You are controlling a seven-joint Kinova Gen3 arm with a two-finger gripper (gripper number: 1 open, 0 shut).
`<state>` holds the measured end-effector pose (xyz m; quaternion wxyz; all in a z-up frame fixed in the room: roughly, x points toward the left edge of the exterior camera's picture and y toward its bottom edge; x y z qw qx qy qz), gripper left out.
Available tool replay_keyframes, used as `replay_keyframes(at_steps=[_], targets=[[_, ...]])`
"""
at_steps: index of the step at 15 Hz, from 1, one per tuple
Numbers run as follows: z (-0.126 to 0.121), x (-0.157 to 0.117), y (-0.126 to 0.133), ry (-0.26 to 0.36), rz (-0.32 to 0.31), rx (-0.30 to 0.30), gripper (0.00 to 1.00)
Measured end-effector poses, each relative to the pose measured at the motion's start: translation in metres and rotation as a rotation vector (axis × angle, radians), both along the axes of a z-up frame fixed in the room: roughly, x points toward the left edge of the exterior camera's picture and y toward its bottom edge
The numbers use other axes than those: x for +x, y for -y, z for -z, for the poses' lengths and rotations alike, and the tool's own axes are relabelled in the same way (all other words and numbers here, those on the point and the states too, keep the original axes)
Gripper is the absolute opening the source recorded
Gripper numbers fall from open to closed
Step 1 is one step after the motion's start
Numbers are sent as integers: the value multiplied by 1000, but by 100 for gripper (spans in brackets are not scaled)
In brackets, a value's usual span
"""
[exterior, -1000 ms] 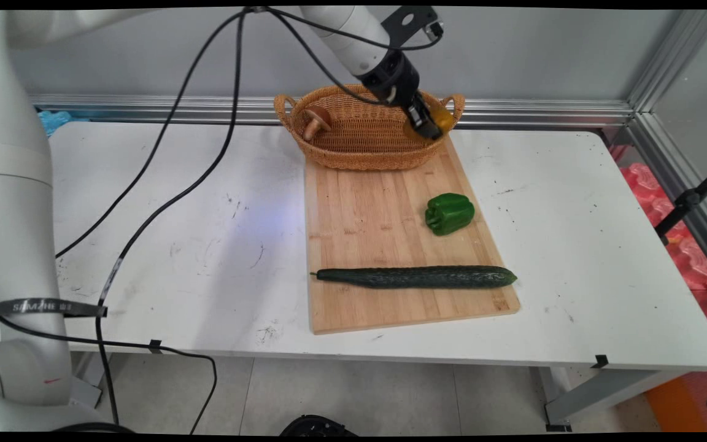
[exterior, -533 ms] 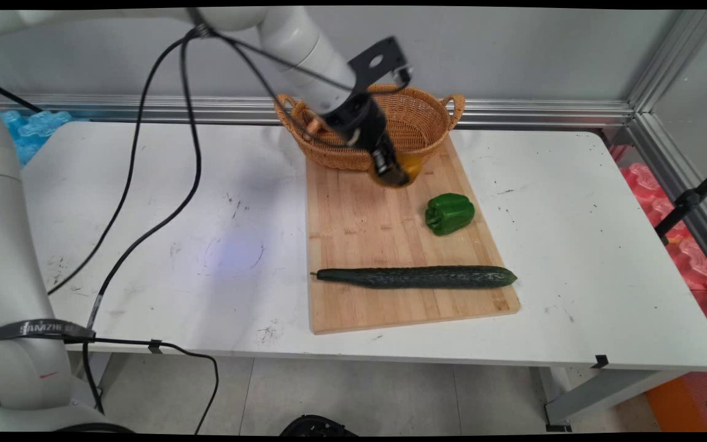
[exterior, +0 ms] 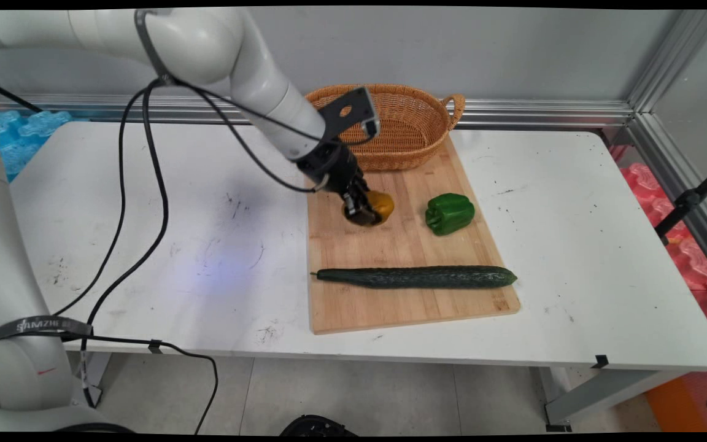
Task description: Place the picked object on the cutting board
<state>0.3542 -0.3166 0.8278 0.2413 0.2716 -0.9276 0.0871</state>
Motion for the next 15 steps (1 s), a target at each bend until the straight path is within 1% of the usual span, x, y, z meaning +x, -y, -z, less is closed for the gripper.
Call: replay_keyframes(at_steps=[3, 11, 12, 15], targets=[[18, 6, -5, -1, -10, 5, 0], [46, 15, -9, -7, -29, 5, 0], [49, 15, -9, -10, -32, 2, 100], [54, 16, -7, -17, -38, -4, 100]])
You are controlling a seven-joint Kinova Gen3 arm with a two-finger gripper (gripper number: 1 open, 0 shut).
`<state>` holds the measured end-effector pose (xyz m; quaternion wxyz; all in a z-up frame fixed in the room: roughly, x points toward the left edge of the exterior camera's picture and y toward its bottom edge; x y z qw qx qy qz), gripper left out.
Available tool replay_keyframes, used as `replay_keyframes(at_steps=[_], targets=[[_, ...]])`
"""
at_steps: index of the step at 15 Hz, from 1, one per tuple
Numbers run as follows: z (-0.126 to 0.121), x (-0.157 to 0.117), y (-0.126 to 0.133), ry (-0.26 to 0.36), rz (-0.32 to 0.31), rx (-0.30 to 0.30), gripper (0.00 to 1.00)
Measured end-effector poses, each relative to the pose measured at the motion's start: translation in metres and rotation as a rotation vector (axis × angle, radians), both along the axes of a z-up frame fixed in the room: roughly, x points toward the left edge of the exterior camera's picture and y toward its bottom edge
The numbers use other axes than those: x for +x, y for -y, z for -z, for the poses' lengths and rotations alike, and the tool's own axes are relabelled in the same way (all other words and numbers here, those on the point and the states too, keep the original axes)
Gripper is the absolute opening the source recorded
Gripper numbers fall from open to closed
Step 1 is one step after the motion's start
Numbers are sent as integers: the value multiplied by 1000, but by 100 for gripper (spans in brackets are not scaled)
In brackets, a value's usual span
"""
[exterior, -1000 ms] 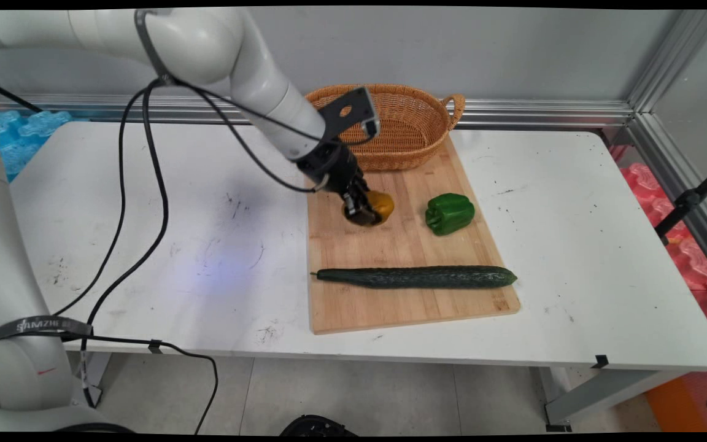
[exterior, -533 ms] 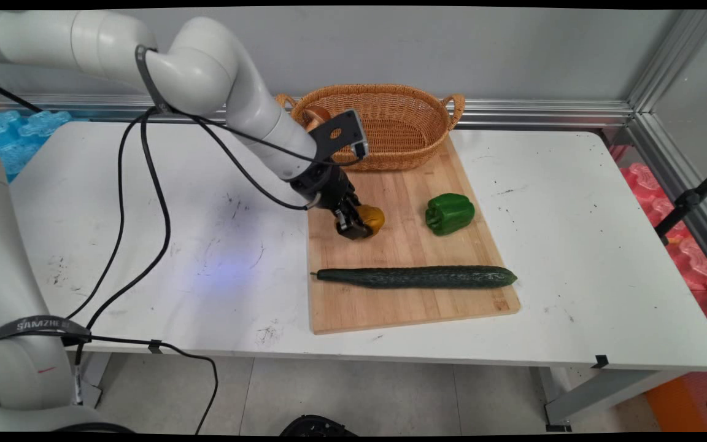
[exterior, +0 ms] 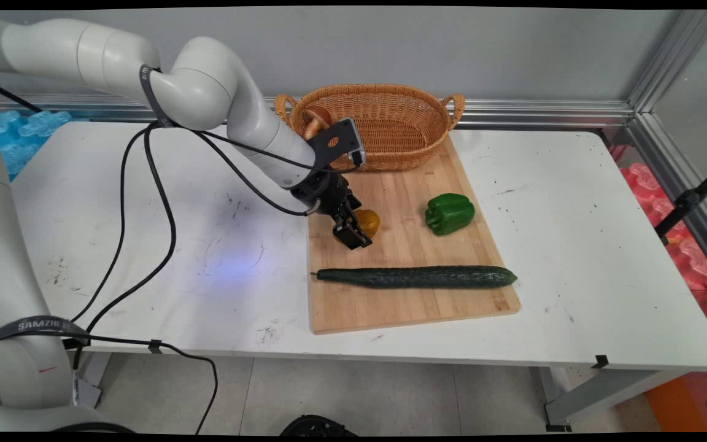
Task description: Place the picked object on the cutting board
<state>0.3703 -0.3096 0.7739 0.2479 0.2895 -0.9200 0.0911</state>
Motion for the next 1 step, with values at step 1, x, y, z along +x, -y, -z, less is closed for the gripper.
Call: replay_keyframes(at_steps=[1], targets=[[1, 0, 1, -3, -2, -3, 100]])
